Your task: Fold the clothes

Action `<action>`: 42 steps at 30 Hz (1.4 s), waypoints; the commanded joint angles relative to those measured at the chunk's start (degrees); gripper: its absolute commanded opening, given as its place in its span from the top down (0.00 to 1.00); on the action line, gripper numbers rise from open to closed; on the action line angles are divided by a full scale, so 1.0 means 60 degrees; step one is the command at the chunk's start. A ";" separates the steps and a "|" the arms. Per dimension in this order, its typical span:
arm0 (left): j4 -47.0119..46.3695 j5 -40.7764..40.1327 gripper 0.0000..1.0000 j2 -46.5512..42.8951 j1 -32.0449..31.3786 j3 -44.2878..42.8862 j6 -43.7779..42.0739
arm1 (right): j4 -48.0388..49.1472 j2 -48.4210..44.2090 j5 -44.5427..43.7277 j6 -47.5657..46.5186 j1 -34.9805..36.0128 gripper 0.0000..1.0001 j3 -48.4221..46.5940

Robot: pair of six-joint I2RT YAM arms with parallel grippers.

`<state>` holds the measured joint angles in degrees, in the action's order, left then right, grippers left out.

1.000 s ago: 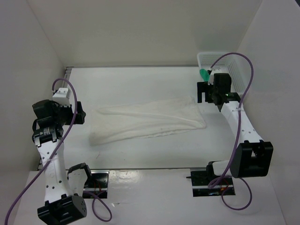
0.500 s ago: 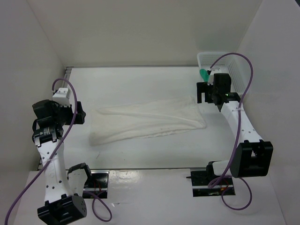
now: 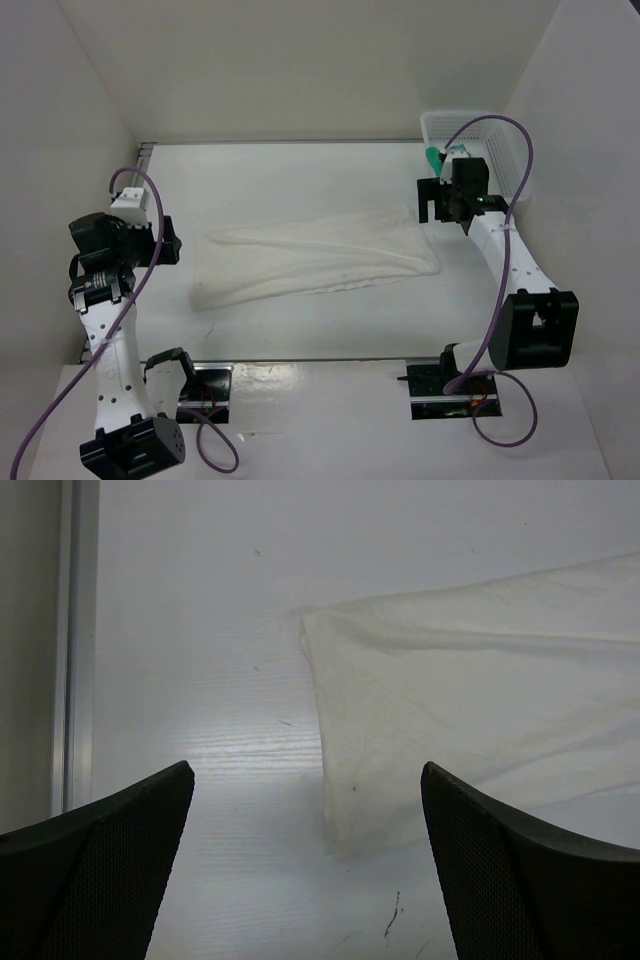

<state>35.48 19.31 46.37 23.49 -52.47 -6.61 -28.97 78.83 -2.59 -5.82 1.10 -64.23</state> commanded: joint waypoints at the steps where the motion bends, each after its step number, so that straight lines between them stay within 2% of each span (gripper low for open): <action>1: -0.0333 -0.0098 0.00 -0.0126 0.0056 0.0087 0.0282 | -0.0079 0.0002 0.0022 -0.0055 -0.0052 0.01 -0.0311; 12: -0.0333 -0.0186 0.00 -0.0520 0.0056 0.0175 0.0370 | -0.0079 0.0090 0.0022 -0.0055 -0.0052 0.01 -0.0311; 42: -0.0421 -0.0010 0.00 -0.0420 0.0056 0.0175 0.0370 | -0.0167 0.0104 0.0109 -0.0055 -0.0052 0.01 -0.0311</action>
<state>34.85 18.11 44.01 23.49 -51.72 -5.56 -29.67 79.24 -2.17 -5.82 1.10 -64.23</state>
